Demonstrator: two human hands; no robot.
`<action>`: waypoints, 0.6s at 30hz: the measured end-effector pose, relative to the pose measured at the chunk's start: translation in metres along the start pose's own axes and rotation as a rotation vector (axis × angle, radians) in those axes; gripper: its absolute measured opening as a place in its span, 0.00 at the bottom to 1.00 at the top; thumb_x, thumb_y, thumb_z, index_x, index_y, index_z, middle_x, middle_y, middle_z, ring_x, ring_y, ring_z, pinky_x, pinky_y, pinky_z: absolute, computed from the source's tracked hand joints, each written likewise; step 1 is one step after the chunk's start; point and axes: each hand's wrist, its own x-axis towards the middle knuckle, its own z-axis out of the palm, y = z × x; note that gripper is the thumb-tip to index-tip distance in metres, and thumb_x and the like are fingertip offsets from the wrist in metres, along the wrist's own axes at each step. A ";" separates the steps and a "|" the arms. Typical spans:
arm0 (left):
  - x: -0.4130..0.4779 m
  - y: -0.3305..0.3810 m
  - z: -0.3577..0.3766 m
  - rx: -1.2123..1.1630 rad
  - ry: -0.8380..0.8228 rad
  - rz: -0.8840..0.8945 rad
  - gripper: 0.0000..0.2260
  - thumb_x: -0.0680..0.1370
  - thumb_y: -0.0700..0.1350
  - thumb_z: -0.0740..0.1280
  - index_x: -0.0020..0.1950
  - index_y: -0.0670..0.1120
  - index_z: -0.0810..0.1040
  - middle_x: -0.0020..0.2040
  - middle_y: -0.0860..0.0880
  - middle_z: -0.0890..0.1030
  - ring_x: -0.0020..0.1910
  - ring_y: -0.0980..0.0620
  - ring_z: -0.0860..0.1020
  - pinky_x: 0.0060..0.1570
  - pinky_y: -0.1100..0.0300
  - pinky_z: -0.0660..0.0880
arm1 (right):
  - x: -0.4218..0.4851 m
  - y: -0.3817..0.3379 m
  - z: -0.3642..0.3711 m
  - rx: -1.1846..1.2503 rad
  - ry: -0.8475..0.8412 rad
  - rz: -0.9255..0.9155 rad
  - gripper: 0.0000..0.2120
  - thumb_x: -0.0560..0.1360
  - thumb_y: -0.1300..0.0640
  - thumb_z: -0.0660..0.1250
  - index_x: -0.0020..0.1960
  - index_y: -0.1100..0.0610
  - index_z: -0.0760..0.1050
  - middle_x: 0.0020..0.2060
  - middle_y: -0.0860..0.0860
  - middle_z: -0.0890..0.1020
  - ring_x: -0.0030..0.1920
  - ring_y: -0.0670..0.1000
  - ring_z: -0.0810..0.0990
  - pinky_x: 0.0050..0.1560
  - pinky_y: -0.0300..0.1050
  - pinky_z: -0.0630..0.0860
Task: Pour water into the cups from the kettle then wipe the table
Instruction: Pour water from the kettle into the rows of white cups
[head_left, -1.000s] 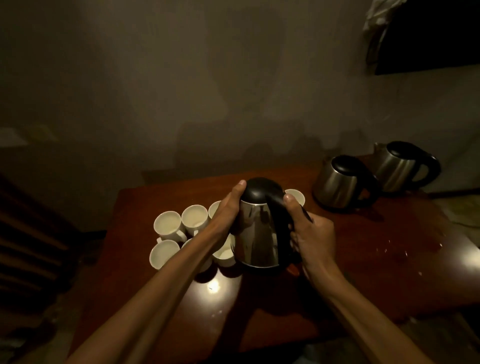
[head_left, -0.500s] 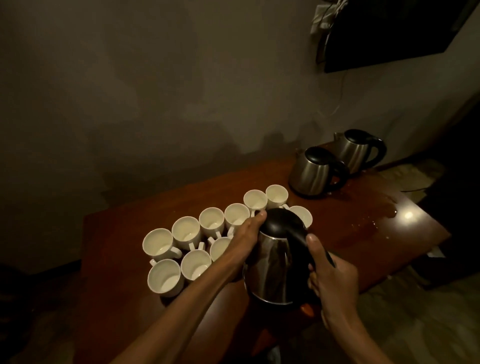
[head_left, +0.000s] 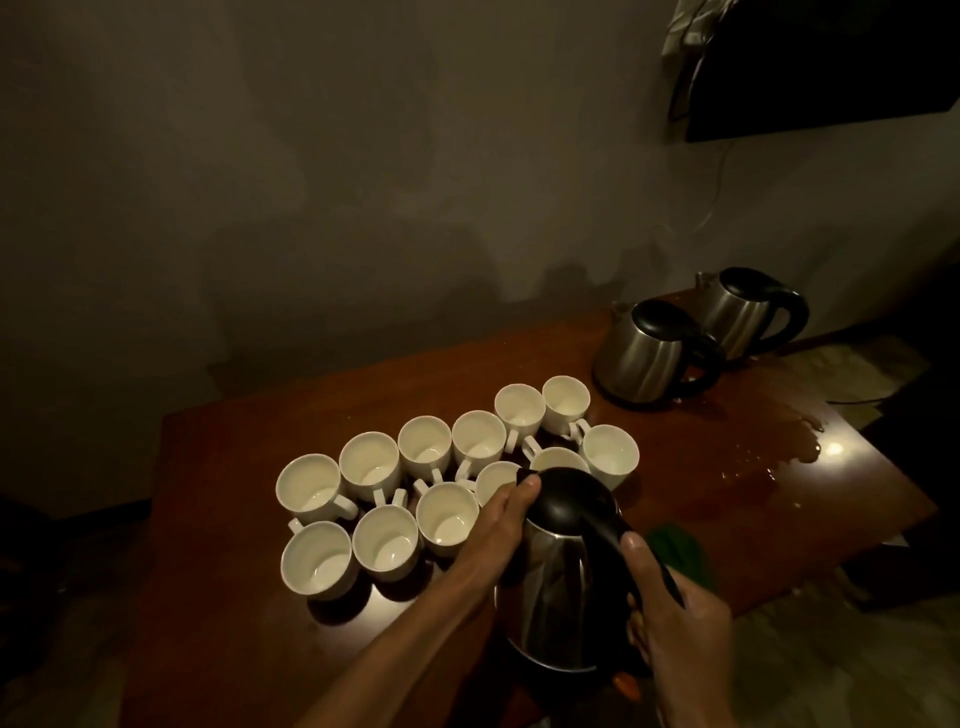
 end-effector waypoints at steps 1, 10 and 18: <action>0.000 -0.001 0.000 -0.007 0.009 -0.018 0.19 0.78 0.64 0.60 0.59 0.53 0.77 0.56 0.53 0.81 0.56 0.57 0.78 0.50 0.63 0.73 | 0.000 0.000 0.000 -0.003 0.001 0.010 0.27 0.60 0.34 0.69 0.30 0.60 0.74 0.20 0.49 0.72 0.27 0.52 0.70 0.35 0.45 0.67; 0.003 -0.011 0.003 -0.043 0.031 -0.069 0.22 0.78 0.66 0.62 0.65 0.54 0.76 0.60 0.53 0.81 0.60 0.55 0.78 0.56 0.59 0.73 | 0.007 0.003 0.000 0.015 -0.038 -0.020 0.22 0.74 0.46 0.69 0.30 0.61 0.74 0.18 0.47 0.73 0.21 0.44 0.71 0.32 0.40 0.67; 0.001 -0.011 0.006 -0.044 0.041 -0.110 0.16 0.82 0.62 0.58 0.61 0.55 0.76 0.57 0.53 0.82 0.56 0.55 0.79 0.50 0.61 0.73 | 0.008 0.005 0.000 0.021 -0.047 -0.062 0.22 0.76 0.49 0.69 0.29 0.60 0.72 0.18 0.46 0.72 0.19 0.41 0.70 0.21 0.31 0.66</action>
